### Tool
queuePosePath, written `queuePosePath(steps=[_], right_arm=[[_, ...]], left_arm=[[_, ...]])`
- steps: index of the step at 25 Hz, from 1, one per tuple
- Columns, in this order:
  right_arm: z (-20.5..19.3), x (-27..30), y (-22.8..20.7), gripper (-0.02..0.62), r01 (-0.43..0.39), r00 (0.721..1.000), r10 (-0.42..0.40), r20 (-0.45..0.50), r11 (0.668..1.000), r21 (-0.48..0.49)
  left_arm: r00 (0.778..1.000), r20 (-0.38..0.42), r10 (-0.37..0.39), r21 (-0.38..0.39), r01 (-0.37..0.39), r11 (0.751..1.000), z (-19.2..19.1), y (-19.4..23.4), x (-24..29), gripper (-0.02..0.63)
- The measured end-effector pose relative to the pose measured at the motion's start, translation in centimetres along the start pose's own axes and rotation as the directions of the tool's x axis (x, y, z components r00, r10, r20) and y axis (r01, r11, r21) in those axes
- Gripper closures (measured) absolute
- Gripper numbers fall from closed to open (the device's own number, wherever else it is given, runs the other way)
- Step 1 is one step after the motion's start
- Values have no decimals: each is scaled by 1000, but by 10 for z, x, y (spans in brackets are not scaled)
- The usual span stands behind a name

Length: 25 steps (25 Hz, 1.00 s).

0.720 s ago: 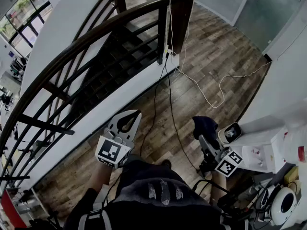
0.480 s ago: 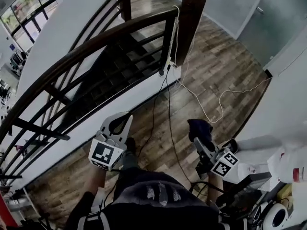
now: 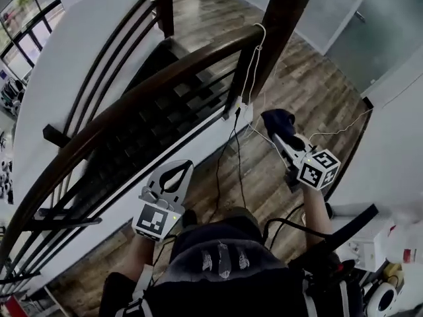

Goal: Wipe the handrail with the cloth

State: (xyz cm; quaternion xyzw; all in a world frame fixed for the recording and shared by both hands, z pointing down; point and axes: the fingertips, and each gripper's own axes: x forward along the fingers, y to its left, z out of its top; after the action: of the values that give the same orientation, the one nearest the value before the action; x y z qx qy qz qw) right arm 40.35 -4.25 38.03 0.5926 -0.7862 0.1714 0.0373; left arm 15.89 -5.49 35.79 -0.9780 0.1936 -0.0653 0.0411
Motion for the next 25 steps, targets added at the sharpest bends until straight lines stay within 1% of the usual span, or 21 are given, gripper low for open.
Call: queuePosePath(steps=[1, 2, 3, 4, 5, 7, 8, 10, 11, 12, 13, 15, 17, 18, 21, 23, 24, 25], right_arm=[[25, 25, -17, 545, 30, 998, -34, -45, 994, -102], [50, 52, -38, 545, 53, 993, -74, -87, 973, -225], [75, 79, -61, 545, 72, 985, -122, -120, 931, -358], [99, 106, -87, 545, 84, 975, -172, -140, 872, -482], [120, 132, -113, 545, 89, 964, -216, -152, 806, -585], [155, 185, -168, 545, 76, 938, -296, -179, 681, -728], [169, 211, -196, 545, 59, 920, -337, -197, 620, -782], [191, 257, -246, 545, 5, 880, -416, -230, 492, -870], [198, 276, -267, 545, -25, 862, -445, -242, 440, -898], [203, 294, -283, 545, -53, 849, -465, -252, 400, -915], [206, 310, -294, 545, -81, 840, -474, -265, 372, -925], [200, 334, -303, 545, -151, 831, -466, -303, 334, -930], [189, 346, -301, 545, -214, 834, -439, -335, 302, -929], [184, 349, -298, 545, -237, 837, -423, -347, 292, -927], [172, 352, -286, 549, -266, 844, -389, -369, 293, -918], [168, 349, -276, 551, -276, 848, -368, -382, 309, -910], [167, 348, -270, 551, -283, 849, -361, -387, 308, -908], [165, 347, -264, 551, -289, 848, -363, -386, 293, -911]], left_arm=[[999, -37, 1, -15, -2, 1000, -1, 13, 7, 598], [998, -64, 12, -37, -14, 999, -3, 26, 15, 598], [996, -76, 35, -57, -40, 998, -4, 39, 24, 598], [994, -85, 69, -66, -75, 995, -6, 49, 33, 598], [989, -104, 110, -61, -116, 991, -10, 57, 42, 598], [966, -175, 190, -33, -199, 979, -24, 68, 59, 598], [952, -208, 225, -28, -236, 971, -29, 72, 70, 598], [929, -242, 281, -45, -300, 953, -29, 74, 91, 598], [918, -249, 310, -59, -334, 941, -27, 76, 100, 598], [905, -255, 340, -72, -368, 927, -26, 78, 106, 598], [892, -267, 365, -78, -397, 914, -25, 80, 110, 598], [869, -305, 389, -63, -426, 903, -31, 81, 113, 598], [851, -334, 405, -62, -449, 891, -37, 80, 114, 598], [842, -345, 415, -70, -464, 883, -40, 81, 114, 598], [821, -365, 439, -85, -498, 863, -48, 86, 110, 598], [816, -371, 443, -83, -504, 860, -51, 90, 103, 598], [814, -375, 444, -82, -506, 859, -53, 92, 100, 598], [812, -379, 444, -81, -507, 858, -55, 92, 95, 598]])
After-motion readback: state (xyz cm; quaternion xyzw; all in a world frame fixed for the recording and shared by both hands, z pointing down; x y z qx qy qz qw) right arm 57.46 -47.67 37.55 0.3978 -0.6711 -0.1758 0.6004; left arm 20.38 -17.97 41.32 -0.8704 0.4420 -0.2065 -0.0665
